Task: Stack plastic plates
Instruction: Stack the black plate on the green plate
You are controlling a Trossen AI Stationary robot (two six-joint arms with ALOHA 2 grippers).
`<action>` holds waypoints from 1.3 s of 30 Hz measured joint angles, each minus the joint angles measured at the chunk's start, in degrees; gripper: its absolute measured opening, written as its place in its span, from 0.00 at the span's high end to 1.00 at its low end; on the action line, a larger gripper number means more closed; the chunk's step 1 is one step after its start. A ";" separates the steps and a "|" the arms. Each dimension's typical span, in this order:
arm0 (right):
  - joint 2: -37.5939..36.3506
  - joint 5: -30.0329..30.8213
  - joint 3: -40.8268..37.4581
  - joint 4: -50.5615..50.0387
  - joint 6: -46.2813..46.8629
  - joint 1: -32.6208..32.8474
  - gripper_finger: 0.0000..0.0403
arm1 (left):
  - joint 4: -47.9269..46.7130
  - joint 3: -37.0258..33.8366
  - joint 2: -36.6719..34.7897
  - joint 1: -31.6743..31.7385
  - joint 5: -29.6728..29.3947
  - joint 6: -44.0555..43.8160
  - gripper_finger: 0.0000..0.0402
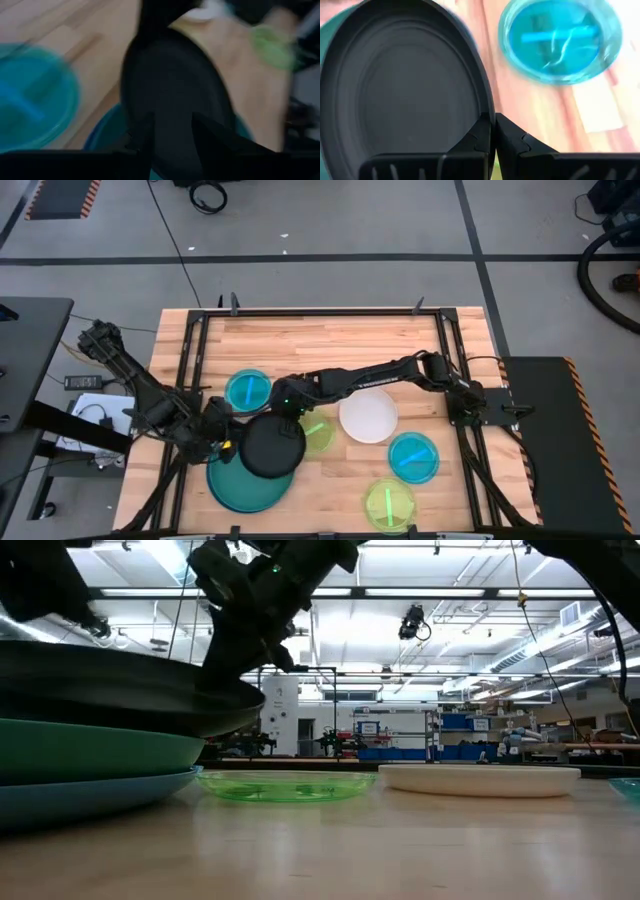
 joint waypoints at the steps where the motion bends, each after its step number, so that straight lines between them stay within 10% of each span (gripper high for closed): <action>1: -0.20 0.55 0.00 -0.05 -0.34 0.02 0.96 | -0.97 0.00 0.97 0.70 -0.01 -1.84 0.66; 20: -1.06 1.16 -0.02 -1.20 -3.54 -0.39 0.96 | -3.80 0.02 5.30 10.84 10.85 -2.05 0.67; 39: -1.08 -1.40 -0.11 2.72 -0.68 0.00 0.78 | -3.87 0.02 5.30 11.38 13.00 -1.59 0.96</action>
